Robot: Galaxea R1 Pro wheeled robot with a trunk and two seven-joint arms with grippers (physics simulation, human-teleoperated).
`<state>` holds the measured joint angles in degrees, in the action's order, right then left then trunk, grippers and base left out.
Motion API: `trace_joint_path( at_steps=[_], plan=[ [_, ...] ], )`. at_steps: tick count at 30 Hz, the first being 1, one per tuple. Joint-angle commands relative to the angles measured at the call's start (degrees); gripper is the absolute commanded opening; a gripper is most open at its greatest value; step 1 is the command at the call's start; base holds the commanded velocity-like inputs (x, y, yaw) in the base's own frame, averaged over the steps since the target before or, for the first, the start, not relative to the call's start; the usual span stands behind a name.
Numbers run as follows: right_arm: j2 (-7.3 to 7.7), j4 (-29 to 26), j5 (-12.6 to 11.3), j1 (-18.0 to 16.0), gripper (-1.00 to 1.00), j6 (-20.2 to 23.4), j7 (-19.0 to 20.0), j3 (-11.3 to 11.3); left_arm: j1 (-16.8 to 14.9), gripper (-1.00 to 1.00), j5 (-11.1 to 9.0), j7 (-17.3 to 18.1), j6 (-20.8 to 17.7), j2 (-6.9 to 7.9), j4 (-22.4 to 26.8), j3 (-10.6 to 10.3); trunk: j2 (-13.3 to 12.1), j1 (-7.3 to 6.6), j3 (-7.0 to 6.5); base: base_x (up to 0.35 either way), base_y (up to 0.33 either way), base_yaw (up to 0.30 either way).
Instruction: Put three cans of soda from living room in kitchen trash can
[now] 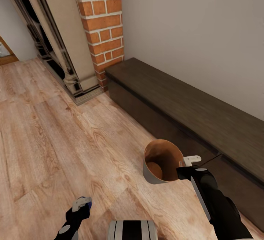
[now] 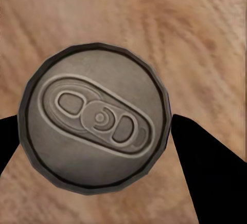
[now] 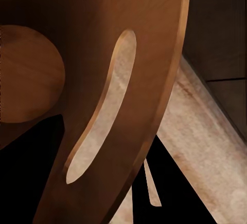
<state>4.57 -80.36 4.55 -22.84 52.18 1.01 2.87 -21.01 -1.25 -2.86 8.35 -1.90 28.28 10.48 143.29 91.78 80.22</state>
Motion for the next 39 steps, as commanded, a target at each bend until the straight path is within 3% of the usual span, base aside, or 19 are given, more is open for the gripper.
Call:
trace_joint_path(
  at_steps=[1, 4, 27, 39],
  plan=[
    [0.00, -0.03, -0.51, -0.02, -1.00, -0.06, 0.48, 0.03, 0.00, -1.00, 0.11, 0.01, -0.01, -0.01, -0.02, -0.02, -0.01, -0.03, -0.23, 0.000, 0.000, 0.000],
    [0.00, -0.05, -0.51, -0.02, -1.00, -0.06, 0.48, 0.03, 0.00, -1.00, 0.11, -0.01, -0.07, 0.01, -0.05, -0.02, -0.05, -0.11, -0.90, 0.000, 0.000, 0.000],
    [0.00, -0.06, -0.51, -0.02, -1.00, -0.06, 0.48, 0.03, 0.00, -1.00, 0.17, -0.03, -0.09, -0.03, -0.02, -0.02, -9.28, -5.16, -5.03, 0.000, 0.000, 0.003],
    [0.00, -0.05, -0.51, -0.02, -1.00, -0.06, 0.40, 0.03, 0.00, -1.00, 0.16, -0.02, -0.09, -0.03, 0.02, -0.02, -14.09, -7.79, -7.18, 0.000, 0.000, 0.229]
  ],
)
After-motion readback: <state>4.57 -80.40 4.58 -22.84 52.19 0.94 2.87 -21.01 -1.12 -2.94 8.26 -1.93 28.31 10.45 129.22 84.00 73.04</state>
